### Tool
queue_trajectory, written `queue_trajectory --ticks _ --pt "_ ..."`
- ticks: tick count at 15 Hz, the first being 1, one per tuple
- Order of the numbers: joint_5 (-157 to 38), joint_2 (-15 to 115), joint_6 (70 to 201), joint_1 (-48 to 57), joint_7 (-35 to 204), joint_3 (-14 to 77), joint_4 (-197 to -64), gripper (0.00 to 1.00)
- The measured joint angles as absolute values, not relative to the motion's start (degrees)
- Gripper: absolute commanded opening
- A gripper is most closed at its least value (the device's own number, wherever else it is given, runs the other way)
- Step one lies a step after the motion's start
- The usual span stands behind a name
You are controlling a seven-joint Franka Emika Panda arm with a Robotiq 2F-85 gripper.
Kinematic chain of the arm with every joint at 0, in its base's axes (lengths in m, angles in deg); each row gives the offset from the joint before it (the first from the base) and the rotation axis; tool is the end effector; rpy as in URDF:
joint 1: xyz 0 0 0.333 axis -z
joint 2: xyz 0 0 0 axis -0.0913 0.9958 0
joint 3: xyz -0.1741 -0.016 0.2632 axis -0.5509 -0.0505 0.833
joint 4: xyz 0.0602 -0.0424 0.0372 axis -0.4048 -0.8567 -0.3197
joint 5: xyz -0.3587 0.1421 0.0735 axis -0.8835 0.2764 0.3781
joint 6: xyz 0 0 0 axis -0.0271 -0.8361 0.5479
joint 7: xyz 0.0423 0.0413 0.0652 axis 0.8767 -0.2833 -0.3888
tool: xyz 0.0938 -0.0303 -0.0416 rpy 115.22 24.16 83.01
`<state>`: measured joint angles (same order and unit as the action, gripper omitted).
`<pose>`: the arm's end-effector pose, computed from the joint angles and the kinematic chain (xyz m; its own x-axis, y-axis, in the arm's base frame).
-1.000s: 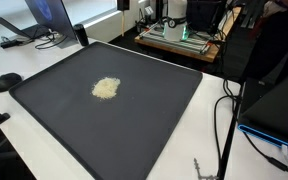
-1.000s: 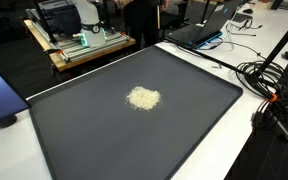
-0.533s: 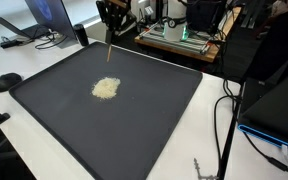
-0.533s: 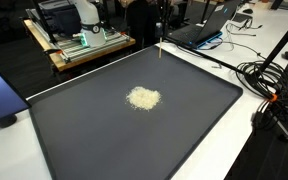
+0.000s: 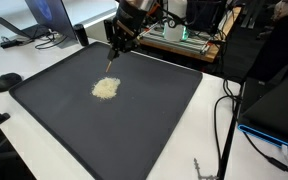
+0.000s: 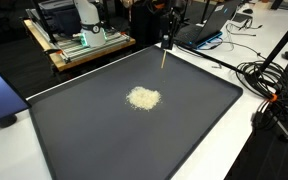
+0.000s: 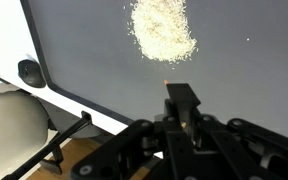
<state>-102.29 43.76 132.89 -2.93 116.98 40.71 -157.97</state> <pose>0.5669 0.1206 0.3461 0.9541 0.1866 0.2342 0.0478 -0.8669 0.4962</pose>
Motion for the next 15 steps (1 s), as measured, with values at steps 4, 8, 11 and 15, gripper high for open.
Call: queue_trajectory --ticks 4,8,11,15 --pt "-103.7 49.2 127.3 -6.9 117.8 40.8 -153.4 0.03" --pt "-104.1 54.3 124.0 -9.0 117.6 40.8 -149.6 0.03" --pt "-103.9 57.4 123.6 -9.3 115.9 40.8 -147.4 0.03" --pt "-102.6 60.4 123.0 -9.3 112.5 40.5 -144.9 0.03"
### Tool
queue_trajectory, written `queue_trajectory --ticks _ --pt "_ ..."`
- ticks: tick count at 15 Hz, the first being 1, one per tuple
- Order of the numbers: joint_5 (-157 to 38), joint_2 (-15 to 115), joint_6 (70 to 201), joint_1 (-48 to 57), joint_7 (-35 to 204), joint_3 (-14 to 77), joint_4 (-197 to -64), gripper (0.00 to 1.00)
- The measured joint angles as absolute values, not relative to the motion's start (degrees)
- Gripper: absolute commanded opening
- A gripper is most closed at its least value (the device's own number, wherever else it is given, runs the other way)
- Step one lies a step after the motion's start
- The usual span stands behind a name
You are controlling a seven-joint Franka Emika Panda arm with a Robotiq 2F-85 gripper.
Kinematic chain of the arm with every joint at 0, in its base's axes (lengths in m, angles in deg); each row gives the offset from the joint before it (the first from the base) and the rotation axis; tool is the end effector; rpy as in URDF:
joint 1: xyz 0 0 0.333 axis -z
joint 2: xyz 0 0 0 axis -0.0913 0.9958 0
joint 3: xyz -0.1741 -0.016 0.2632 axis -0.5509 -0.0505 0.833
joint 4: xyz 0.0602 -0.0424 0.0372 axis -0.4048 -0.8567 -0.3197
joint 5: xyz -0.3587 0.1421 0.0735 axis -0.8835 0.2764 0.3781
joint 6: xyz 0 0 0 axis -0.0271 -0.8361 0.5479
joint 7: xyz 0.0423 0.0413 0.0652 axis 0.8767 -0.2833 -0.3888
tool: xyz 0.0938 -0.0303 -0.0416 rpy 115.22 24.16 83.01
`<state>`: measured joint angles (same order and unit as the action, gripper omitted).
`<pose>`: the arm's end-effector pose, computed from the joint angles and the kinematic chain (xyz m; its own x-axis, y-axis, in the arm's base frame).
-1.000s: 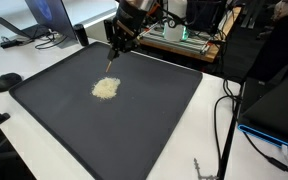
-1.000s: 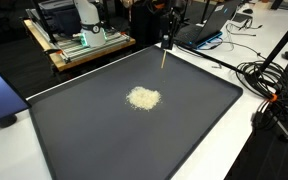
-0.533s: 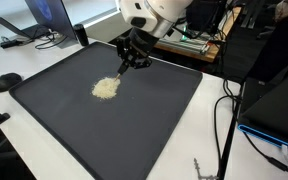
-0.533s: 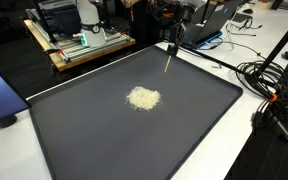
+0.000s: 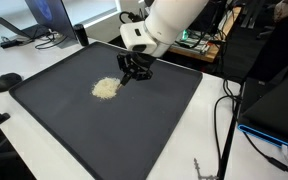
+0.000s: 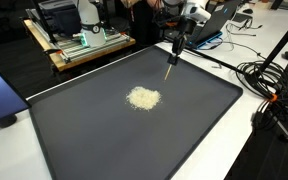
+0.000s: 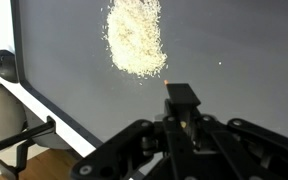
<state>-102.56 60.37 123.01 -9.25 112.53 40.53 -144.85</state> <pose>0.6001 0.1783 0.2600 0.9602 0.2788 0.0147 0.2197 -0.7869 0.5766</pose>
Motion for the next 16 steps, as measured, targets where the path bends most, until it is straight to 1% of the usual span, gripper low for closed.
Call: queue_trajectory --ticks 6,16 --pt "-92.8 61.9 120.6 -8.1 103.9 40.2 -140.9 0.03" --pt "-72.6 62.0 118.5 0.2 88.3 37.2 -131.9 0.03"
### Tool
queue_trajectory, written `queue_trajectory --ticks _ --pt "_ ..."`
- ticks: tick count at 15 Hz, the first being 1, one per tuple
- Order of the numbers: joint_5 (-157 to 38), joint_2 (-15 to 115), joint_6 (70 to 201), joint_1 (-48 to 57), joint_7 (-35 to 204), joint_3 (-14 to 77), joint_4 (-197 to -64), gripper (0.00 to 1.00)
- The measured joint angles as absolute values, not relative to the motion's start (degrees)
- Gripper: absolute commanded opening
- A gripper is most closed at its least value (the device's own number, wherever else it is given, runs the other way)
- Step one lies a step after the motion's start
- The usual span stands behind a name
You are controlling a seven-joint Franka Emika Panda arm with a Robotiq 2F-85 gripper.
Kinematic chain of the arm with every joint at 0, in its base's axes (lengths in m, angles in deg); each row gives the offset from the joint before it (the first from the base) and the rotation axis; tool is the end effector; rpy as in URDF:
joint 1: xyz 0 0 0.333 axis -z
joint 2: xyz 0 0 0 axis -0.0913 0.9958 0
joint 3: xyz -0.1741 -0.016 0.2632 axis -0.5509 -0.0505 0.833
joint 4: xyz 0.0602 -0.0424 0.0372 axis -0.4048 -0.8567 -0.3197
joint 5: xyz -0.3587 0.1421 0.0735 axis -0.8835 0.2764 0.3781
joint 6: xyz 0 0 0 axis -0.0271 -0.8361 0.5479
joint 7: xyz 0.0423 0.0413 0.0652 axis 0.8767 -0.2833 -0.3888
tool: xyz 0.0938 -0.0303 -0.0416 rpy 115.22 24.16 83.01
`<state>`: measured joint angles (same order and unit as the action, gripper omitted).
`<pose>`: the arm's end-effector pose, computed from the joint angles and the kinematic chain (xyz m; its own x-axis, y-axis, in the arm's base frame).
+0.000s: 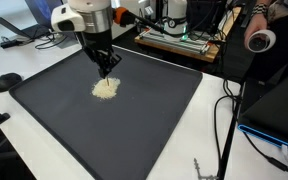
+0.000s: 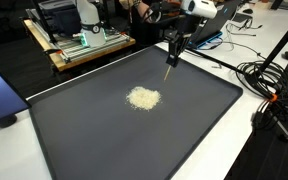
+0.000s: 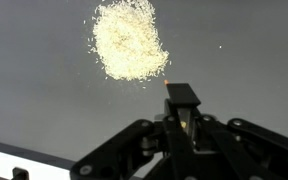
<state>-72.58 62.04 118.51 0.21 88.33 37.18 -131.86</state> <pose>0.6692 0.0634 0.3241 0.9928 0.1035 -0.0601 0.1147 -0.9662 0.2307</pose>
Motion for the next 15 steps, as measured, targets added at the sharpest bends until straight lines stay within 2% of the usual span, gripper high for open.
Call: queue_trajectory --ticks 8,9,14,15 --pt "-60.3 64.0 111.9 7.6 80.7 36.0 -123.1 0.03" --pt "-59.3 64.4 110.7 8.3 80.0 35.9 -122.1 0.13" --pt "-56.6 65.8 108.3 9.9 79.1 35.9 -119.3 0.13" --pt "-56.6 65.8 108.2 9.9 79.1 35.9 -119.2 0.03"
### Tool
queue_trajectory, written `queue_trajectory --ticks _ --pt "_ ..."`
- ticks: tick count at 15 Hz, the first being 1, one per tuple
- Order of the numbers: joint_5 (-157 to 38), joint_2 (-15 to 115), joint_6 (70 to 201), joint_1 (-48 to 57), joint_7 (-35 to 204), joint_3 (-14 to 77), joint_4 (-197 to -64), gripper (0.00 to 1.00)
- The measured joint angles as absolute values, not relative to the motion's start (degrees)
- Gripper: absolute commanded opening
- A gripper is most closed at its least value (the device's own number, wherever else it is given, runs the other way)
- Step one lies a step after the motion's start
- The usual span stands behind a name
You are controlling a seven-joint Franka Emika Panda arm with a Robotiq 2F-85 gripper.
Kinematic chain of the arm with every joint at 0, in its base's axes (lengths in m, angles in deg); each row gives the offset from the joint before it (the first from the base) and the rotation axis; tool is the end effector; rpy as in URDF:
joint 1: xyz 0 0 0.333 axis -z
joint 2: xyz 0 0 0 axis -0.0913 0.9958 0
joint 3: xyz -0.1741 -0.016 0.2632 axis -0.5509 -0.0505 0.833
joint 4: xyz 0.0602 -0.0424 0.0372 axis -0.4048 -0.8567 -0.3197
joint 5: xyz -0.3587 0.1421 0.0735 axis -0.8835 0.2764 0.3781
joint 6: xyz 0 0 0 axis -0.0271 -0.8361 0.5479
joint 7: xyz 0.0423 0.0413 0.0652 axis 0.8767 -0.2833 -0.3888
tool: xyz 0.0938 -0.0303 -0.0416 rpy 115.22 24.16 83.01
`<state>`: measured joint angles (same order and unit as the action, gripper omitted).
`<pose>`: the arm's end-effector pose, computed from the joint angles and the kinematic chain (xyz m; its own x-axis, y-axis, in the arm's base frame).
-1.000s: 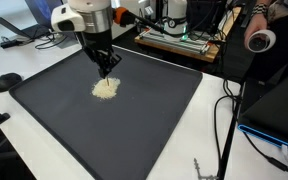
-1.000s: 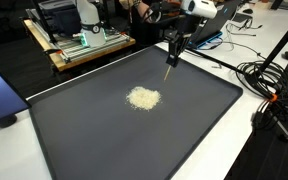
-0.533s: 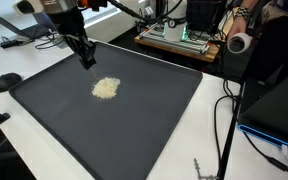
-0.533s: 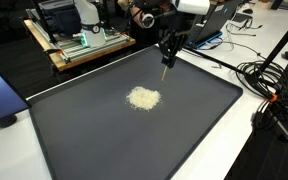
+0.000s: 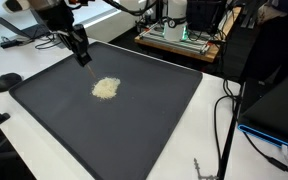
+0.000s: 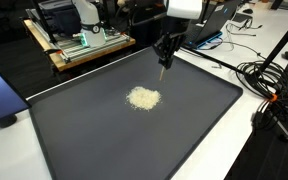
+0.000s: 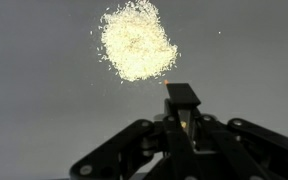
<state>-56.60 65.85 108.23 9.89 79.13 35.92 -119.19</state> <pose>0.6980 -0.0508 0.3635 0.9928 -0.0572 -0.1048 -0.0581 -0.9983 -0.0053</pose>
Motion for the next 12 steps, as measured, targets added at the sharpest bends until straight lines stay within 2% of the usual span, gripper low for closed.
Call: queue_trajectory --ticks 5,12 --pt "-55.0 67.4 108.1 10.8 78.8 35.6 -118.4 0.03" --pt "-41.8 73.2 108.1 18.6 72.7 35.9 -115.1 0.03"
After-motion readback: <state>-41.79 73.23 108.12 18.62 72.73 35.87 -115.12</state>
